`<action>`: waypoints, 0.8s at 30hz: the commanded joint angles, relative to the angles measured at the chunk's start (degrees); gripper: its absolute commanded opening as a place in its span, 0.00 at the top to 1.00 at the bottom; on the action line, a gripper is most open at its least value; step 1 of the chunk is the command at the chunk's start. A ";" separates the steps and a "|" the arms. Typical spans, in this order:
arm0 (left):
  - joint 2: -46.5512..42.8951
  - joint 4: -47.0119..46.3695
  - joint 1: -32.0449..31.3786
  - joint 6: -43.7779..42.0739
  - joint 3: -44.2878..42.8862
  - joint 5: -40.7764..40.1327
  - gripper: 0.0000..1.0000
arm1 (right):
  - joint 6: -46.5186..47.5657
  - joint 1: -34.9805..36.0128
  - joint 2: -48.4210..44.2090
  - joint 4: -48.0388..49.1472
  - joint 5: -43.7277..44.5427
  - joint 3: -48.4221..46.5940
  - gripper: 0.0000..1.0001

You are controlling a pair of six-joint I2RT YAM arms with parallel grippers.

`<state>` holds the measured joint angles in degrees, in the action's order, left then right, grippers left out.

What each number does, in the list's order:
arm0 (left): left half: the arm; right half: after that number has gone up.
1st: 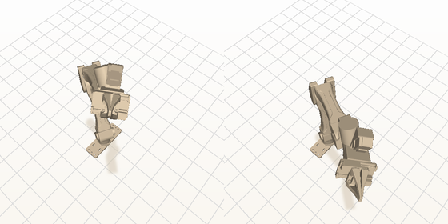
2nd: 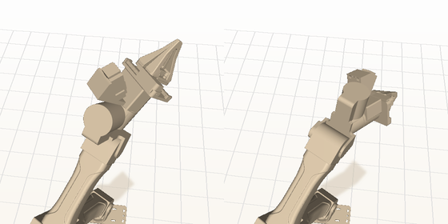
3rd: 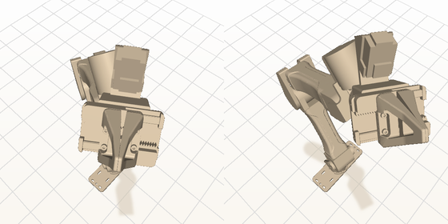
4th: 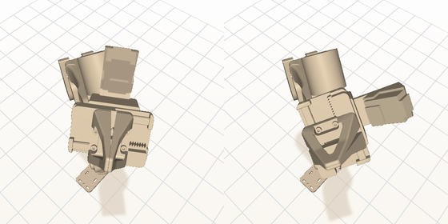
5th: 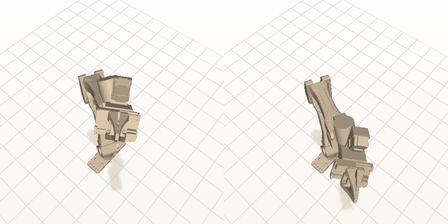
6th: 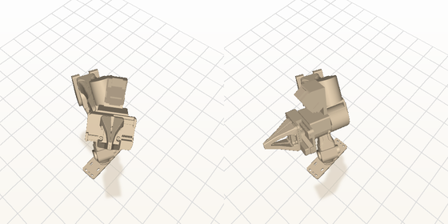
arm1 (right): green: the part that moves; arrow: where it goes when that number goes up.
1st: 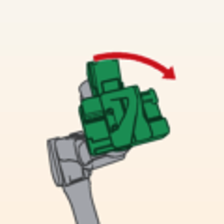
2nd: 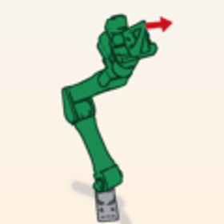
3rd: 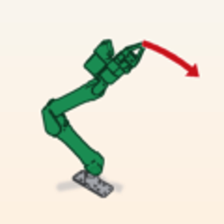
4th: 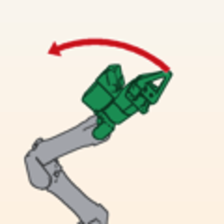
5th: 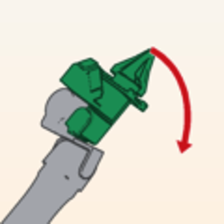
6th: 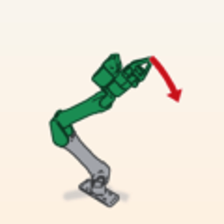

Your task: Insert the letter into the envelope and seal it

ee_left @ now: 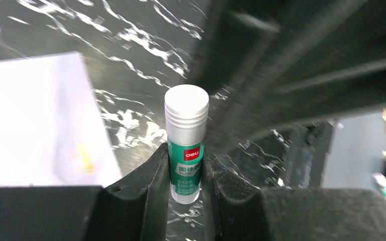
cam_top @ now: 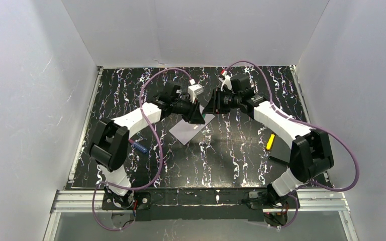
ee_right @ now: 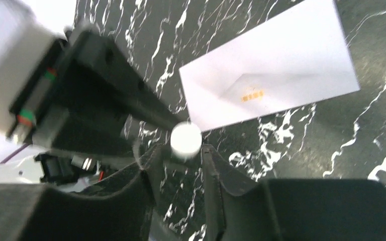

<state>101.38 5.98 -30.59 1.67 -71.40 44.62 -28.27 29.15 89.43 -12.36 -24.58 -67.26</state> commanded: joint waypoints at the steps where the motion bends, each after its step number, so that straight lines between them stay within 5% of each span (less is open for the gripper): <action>1: -7.40 -12.86 2.91 3.59 5.06 -1.18 1.00 | -5.81 -2.12 -1.60 -11.96 -4.22 -4.57 0.51; 5: -9.89 -8.16 2.90 4.02 10.09 -0.30 1.00 | -10.38 -5.15 -2.74 -6.51 -4.95 -6.81 0.30; 9: -11.38 -2.40 2.90 2.83 12.02 -1.01 1.00 | -11.35 -7.43 -4.19 -6.55 -3.40 -8.48 0.23; 24: 1.55 21.83 -9.27 4.59 -0.89 -17.43 0.91 | -7.94 -10.63 -9.17 -26.38 26.64 -0.69 0.29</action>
<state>98.41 19.79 -36.27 5.41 -67.26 33.67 -37.21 19.11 83.33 -33.32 -7.68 -69.69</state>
